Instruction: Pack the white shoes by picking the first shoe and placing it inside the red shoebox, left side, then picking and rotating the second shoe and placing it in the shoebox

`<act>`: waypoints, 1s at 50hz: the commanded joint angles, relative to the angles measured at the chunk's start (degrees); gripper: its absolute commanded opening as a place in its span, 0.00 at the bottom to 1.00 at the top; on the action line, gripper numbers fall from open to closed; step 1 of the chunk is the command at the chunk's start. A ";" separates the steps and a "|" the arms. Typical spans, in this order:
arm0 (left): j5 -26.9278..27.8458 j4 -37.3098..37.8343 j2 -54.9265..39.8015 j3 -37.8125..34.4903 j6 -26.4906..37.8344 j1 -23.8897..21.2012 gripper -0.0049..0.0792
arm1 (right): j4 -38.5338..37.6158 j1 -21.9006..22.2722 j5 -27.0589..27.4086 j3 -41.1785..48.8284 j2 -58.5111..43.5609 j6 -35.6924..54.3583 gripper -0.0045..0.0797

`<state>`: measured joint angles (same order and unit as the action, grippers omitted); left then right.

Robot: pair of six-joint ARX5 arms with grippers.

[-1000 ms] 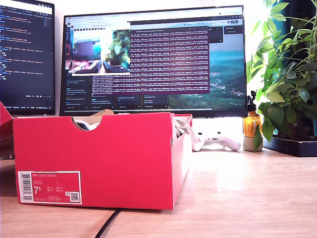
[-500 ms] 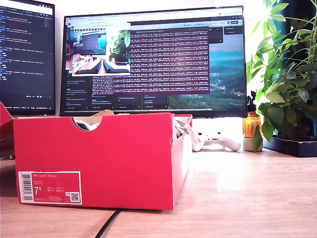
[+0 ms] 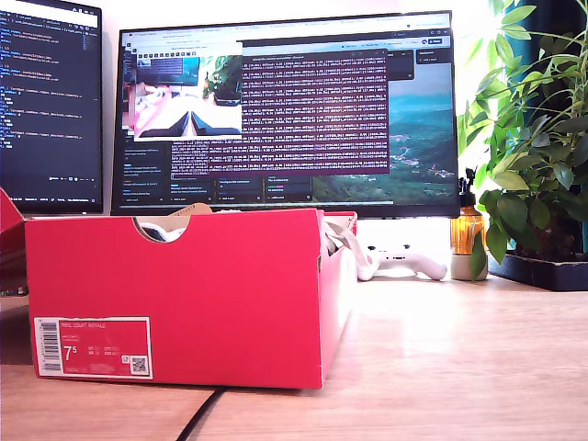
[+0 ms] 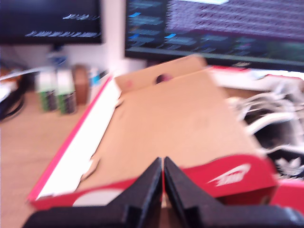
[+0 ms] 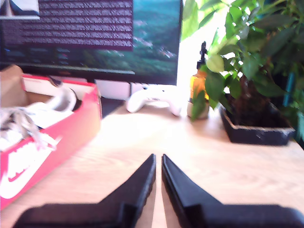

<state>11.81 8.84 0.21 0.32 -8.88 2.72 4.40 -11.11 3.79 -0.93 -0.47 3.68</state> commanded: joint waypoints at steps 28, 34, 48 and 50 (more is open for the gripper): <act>-5.42 2.75 0.33 -1.79 -0.13 -0.15 0.04 | 5.16 0.00 0.72 0.57 0.37 -2.80 0.04; -5.42 2.75 0.33 -1.79 -0.13 -0.15 0.04 | 5.18 -0.26 0.72 0.55 0.39 -2.80 0.04; -5.44 2.73 0.33 -1.79 -0.13 -0.15 0.04 | 5.20 5.53 0.70 0.55 0.39 -2.80 0.04; -5.44 2.75 0.33 -1.79 -0.13 -0.15 0.04 | 5.20 6.21 0.70 0.55 0.39 -2.80 0.04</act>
<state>6.42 10.57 0.21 0.36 -9.02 2.72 10.09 -5.69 4.45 -0.93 -0.47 1.32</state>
